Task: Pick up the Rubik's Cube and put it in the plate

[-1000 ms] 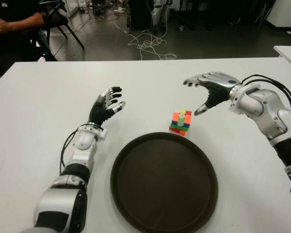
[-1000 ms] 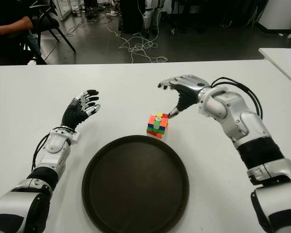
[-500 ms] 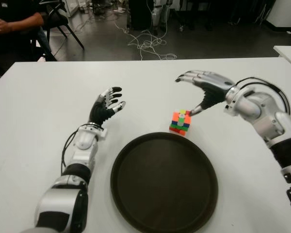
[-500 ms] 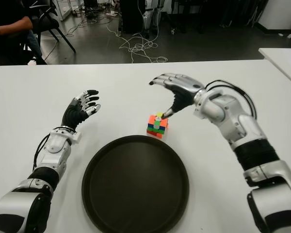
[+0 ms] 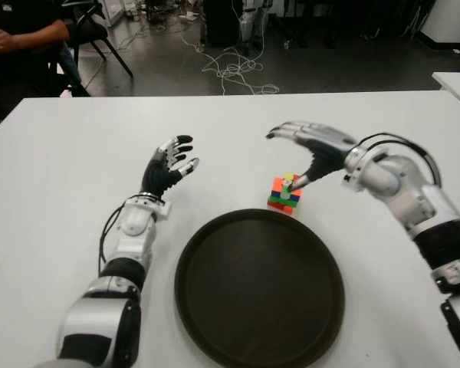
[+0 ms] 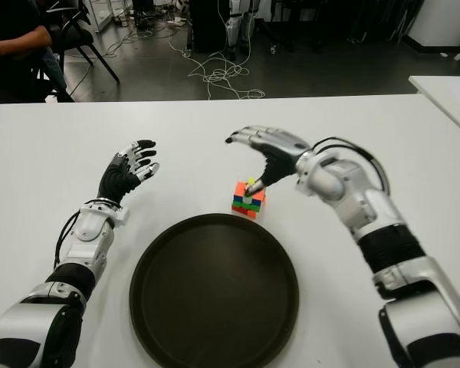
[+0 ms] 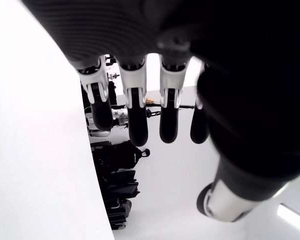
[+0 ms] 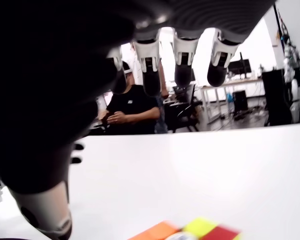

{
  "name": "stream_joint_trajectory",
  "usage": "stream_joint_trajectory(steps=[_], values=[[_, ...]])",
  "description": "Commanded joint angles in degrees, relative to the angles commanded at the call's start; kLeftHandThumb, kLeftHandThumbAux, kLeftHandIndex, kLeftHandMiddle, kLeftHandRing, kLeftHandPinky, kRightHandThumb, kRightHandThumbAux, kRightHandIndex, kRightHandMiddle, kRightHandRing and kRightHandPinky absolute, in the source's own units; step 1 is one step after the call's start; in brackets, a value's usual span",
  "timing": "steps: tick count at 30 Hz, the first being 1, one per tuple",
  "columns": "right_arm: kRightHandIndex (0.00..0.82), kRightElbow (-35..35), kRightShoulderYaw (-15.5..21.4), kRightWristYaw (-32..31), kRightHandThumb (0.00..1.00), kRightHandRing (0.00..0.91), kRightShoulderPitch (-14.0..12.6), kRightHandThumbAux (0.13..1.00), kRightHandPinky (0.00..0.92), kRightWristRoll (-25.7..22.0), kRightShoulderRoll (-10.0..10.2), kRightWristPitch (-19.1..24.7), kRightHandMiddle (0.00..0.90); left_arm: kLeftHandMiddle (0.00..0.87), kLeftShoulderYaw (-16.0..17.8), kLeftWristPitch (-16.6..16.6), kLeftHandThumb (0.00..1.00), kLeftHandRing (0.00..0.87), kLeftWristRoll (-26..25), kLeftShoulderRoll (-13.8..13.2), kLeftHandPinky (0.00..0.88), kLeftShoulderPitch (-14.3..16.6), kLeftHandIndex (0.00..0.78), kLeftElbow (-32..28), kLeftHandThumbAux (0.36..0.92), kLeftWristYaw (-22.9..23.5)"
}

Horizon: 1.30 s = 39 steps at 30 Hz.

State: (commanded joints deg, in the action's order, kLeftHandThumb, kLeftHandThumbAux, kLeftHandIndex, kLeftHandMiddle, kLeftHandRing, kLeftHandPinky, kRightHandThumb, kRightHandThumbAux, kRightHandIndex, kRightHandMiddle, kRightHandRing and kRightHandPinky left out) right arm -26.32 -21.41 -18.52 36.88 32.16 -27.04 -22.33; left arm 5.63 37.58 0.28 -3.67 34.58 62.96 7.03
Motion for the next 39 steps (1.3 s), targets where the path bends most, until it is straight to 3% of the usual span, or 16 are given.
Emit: stream_joint_trajectory(steps=[27, 39], values=[[0.0, -5.8, -3.6, -2.9, 0.0, 0.0, 2.3, 0.729, 0.0, 2.0, 1.5, 1.9, 0.0, 0.182, -0.5, -0.5, 0.0, 0.15, 1.0, -0.3, 0.13, -0.4, 0.217, -0.9, 0.847, -2.4], [0.0, -7.5, -4.1, -1.9, 0.0, 0.0, 2.6, 0.766, 0.0, 2.9, 1.9, 1.3, 0.0, 0.196, -0.5, -0.7, 0.0, 0.165, 0.8, -0.4, 0.146, -0.3, 0.212, -0.9, 0.842, -1.8]])
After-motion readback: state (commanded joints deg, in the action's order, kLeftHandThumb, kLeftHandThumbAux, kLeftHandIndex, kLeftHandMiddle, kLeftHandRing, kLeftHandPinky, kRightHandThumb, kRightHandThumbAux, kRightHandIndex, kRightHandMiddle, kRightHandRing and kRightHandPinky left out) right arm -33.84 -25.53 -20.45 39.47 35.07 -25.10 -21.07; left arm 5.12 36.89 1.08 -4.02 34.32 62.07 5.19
